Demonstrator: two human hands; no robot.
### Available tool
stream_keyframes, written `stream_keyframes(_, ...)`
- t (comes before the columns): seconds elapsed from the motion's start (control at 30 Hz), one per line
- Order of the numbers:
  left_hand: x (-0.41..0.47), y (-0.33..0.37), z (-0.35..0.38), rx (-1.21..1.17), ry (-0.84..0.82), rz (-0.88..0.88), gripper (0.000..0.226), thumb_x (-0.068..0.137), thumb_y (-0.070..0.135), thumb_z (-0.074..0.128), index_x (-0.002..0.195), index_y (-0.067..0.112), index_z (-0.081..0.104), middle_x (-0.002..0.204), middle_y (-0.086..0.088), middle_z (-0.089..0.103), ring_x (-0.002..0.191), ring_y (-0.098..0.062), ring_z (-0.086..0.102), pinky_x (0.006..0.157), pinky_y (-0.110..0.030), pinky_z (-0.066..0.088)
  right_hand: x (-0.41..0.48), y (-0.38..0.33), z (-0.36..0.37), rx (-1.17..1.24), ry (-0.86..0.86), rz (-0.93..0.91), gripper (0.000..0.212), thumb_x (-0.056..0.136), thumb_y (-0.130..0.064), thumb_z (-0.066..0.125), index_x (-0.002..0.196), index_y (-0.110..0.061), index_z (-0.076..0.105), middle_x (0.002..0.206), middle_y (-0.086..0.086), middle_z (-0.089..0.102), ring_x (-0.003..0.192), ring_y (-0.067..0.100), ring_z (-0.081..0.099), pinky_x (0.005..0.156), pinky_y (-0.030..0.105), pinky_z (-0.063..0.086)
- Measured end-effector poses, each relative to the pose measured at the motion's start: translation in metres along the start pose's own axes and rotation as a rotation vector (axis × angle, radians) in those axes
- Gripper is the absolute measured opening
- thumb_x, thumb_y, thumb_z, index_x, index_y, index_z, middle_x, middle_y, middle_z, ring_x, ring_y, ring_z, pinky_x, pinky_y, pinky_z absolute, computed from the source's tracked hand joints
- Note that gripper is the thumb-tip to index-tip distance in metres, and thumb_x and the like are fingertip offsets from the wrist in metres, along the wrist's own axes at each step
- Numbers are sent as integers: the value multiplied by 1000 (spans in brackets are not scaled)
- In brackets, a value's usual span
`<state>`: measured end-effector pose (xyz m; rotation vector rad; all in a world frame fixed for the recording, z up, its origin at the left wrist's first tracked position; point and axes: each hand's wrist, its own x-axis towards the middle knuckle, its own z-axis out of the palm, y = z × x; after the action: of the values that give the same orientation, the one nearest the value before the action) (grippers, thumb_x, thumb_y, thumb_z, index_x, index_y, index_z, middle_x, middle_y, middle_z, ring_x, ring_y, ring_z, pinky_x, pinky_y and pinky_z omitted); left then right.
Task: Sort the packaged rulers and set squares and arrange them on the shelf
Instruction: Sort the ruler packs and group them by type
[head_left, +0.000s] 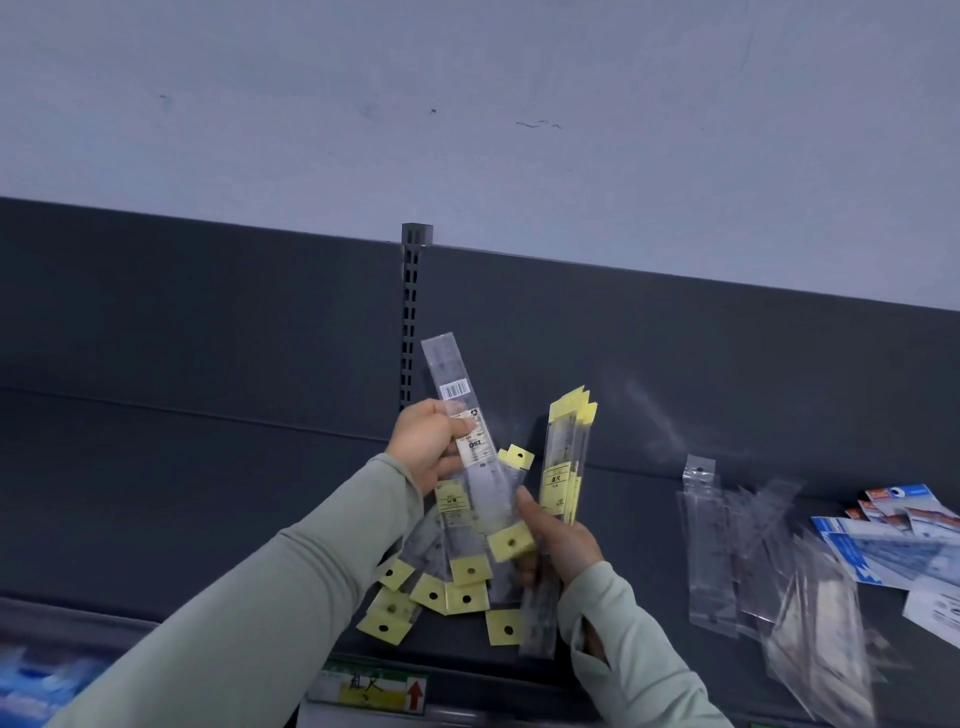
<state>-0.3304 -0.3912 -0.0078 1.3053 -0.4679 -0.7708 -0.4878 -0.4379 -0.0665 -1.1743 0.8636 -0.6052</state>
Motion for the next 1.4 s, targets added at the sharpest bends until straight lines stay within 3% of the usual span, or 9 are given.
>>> stream_keyframes(0.2, -1, -10, -1, 147, -9, 146, 60, 85, -8, 63, 135, 9, 35, 107, -5, 61, 88, -18, 65, 70, -33, 57, -1, -2, 6, -35, -107, -77, 14, 80, -11, 73, 78, -3, 62, 53, 5, 58, 37, 16, 43, 38, 21, 37)
stream_keyframes(0.33, 1, -12, -19, 970, 86, 649, 74, 87, -2, 54, 147, 34, 30, 154, 3, 19, 142, -20, 19, 116, -47, 23, -1, -2, 7, -22, -90, -56, 11, 81, -7, 71, 78, -2, 62, 52, 6, 58, 35, 17, 41, 38, 21, 36)
stream_keyframes(0.5, 8, -20, -34, 1724, -73, 839, 55, 90, 7, 50, 137, 36, 46, 158, 10, 22, 148, -11, 3, 117, -51, -9, 4, -1, 6, 47, -128, -20, 12, 85, -7, 62, 76, -2, 55, 43, 6, 45, 35, 17, 36, 40, 21, 32)
stream_keyframes(0.7, 11, -20, -36, 1452, 67, 814, 23, 100, 27, 40, 93, 31, 61, 94, 15, 63, 99, -10, 55, 113, -41, 19, 10, 1, 7, 229, -220, 29, 62, 81, -70, 45, 80, -10, 62, 47, 0, 34, 36, 14, 33, 42, 20, 28)
stream_keyframes(0.83, 5, -9, -26, 690, -89, 528, 14, 94, 16, 58, 80, 17, 57, 56, 14, 59, 61, -3, 59, 67, -28, 49, 12, 5, 5, 200, -171, 17, 65, 80, -70, 45, 91, -10, 65, 52, 1, 41, 39, 15, 38, 42, 21, 32)
stream_keyframes(1.0, -12, -7, -5, 300, -463, 114, 11, 87, 10, 66, 80, 6, 58, 74, -6, 66, 63, -19, 62, 56, -26, 53, 15, 3, 10, 75, -108, -55, 65, 79, -69, 44, 98, -12, 71, 84, 11, 72, 76, 28, 68, 72, 41, 56)
stream_keyframes(1.07, -14, -15, 3, 252, -482, 61, 12, 85, 10, 68, 86, 3, 58, 76, -8, 65, 62, -17, 60, 51, -23, 51, 15, -2, 11, 118, -213, -89, 76, 78, -70, 34, 114, -11, 64, 85, 10, 73, 72, 20, 70, 63, 34, 57)
stream_keyframes(1.13, -13, -20, 8, 322, -428, 94, 15, 82, 13, 73, 79, 6, 59, 73, -5, 64, 59, -13, 55, 50, -20, 47, 11, -4, 10, 213, -312, -57, 74, 85, -67, 25, 108, -6, 61, 67, 5, 68, 51, 13, 63, 45, 23, 50)
stream_keyframes(1.4, -11, -28, 9, 626, -389, 253, 21, 94, 21, 59, 91, 3, 69, 80, -1, 72, 74, -6, 64, 79, -31, 55, 15, 5, 9, 199, -253, -83, 73, 55, -63, 76, 103, -9, 69, 59, 1, 55, 50, 14, 53, 49, 27, 45)
